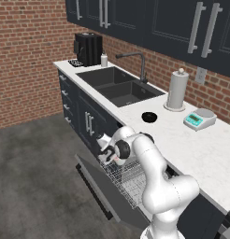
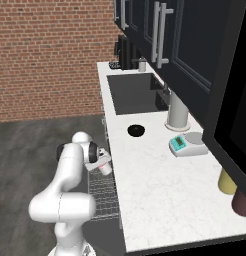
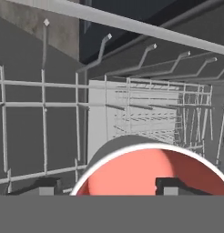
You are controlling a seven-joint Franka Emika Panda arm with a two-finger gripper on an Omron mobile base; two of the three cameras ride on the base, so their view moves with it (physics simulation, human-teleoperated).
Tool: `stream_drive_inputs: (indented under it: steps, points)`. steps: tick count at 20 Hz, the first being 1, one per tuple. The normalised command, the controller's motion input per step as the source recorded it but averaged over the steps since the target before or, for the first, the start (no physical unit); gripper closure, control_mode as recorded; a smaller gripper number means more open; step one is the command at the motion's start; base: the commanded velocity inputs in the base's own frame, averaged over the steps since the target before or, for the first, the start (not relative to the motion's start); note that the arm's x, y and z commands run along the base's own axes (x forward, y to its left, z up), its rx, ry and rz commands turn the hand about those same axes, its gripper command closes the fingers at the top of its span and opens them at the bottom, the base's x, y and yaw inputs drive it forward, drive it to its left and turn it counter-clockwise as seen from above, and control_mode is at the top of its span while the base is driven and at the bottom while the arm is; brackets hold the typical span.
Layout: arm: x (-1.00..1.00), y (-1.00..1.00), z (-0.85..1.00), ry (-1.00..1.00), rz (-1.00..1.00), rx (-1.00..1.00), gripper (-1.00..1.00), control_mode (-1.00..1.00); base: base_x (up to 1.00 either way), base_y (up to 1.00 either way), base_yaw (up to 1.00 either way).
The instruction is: Pick up the cup and bowl from the counter, place them in the dishwasher, and close the dishwasher door.
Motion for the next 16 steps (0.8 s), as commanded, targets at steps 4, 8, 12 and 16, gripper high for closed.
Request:
stream_drive_inputs:
  steps: [4,8,12,16]
  points:
    - [-0.37,0.01,0.16,-0.1,0.04,0.0,-1.0,-1.0,0.0,0.0,0.0]
    - [-0.74,0.06,0.69,-0.2,0.05,0.0,-1.0,-1.0,0.0,0.0,0.0]
    - [-0.83,0.08,0.93,-0.19,0.04,0.0,-1.0,-1.0,0.0,0.0,0.0]
    - [-0.73,0.08,1.0,-0.15,0.02,0.01,-1.0,-1.0,0.0,0.0,0.0]
